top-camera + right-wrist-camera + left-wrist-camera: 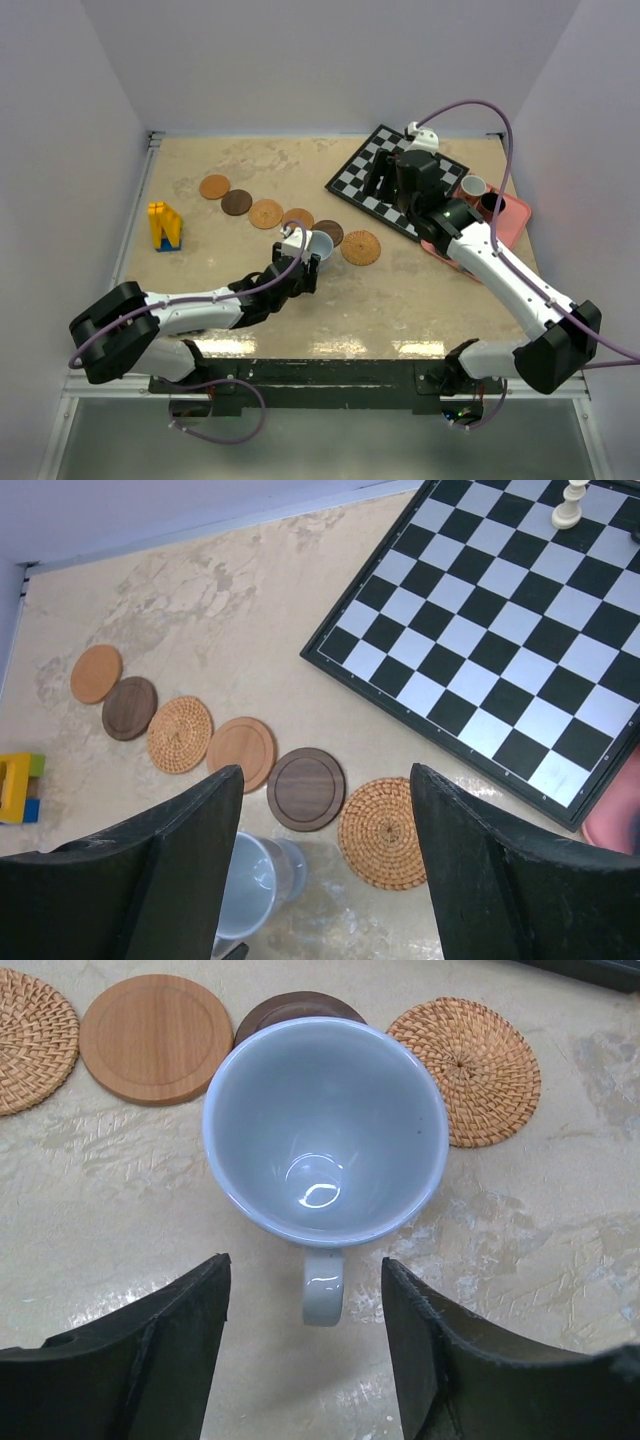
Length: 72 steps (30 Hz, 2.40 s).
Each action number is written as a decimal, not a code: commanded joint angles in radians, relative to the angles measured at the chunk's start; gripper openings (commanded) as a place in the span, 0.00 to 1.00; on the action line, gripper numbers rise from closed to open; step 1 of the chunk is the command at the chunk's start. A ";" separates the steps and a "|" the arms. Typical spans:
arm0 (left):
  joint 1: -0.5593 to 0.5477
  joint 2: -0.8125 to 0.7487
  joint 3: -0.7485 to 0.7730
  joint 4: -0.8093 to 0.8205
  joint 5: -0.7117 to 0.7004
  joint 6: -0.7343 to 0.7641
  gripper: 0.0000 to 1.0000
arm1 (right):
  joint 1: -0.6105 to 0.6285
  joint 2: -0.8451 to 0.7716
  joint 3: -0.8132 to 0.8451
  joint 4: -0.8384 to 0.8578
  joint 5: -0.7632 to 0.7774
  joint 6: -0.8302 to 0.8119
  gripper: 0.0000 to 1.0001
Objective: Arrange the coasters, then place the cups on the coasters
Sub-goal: Pick up the cup at the center of the board.
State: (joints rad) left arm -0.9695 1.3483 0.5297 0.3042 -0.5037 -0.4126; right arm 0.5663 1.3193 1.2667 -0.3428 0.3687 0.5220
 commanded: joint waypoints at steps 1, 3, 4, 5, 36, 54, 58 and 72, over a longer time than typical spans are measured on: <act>0.000 0.014 0.044 0.001 -0.030 -0.028 0.63 | -0.003 -0.029 -0.023 0.031 -0.017 -0.020 0.72; 0.000 0.023 0.047 0.000 -0.033 -0.031 0.59 | -0.005 -0.028 -0.027 0.034 -0.017 -0.022 0.71; 0.002 0.029 0.046 0.001 -0.032 -0.029 0.58 | -0.005 -0.028 -0.030 0.037 -0.019 -0.023 0.71; 0.000 0.034 0.047 0.001 -0.032 -0.029 0.55 | -0.003 -0.028 -0.032 0.037 -0.019 -0.024 0.71; 0.003 -0.052 0.102 -0.117 0.134 0.001 0.00 | -0.009 -0.046 -0.061 0.028 0.056 -0.047 0.71; 0.175 -0.204 0.213 -0.344 0.410 0.192 0.00 | -0.013 -0.091 -0.055 0.025 0.075 -0.062 0.71; 0.209 -0.228 0.231 -0.373 0.401 0.245 0.00 | -0.014 -0.107 -0.067 0.044 0.069 -0.079 0.71; 0.438 -0.193 0.361 -0.428 0.410 0.408 0.00 | -0.013 -0.177 -0.125 0.123 0.050 -0.157 0.72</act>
State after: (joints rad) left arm -0.6117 1.1610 0.7876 -0.2039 -0.1040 -0.0845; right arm 0.5556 1.1671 1.1561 -0.2802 0.4171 0.4068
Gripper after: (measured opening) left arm 0.215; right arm 0.712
